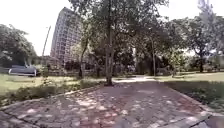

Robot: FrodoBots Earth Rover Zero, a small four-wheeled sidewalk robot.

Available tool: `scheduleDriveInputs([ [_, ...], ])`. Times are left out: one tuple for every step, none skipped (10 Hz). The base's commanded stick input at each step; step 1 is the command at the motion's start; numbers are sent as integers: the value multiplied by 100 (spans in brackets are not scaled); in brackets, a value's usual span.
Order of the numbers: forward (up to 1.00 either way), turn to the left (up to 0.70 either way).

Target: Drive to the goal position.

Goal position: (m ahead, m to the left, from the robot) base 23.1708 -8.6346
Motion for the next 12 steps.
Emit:
scheduleDriveInputs([
  [70, -35],
  [70, -26],
  [70, -8],
  [70, 0],
  [70, 0],
  [70, 0],
  [70, 0],
  [70, -13],
  [70, -30],
  [70, -35],
  [70, -35],
  [70, -35],
])
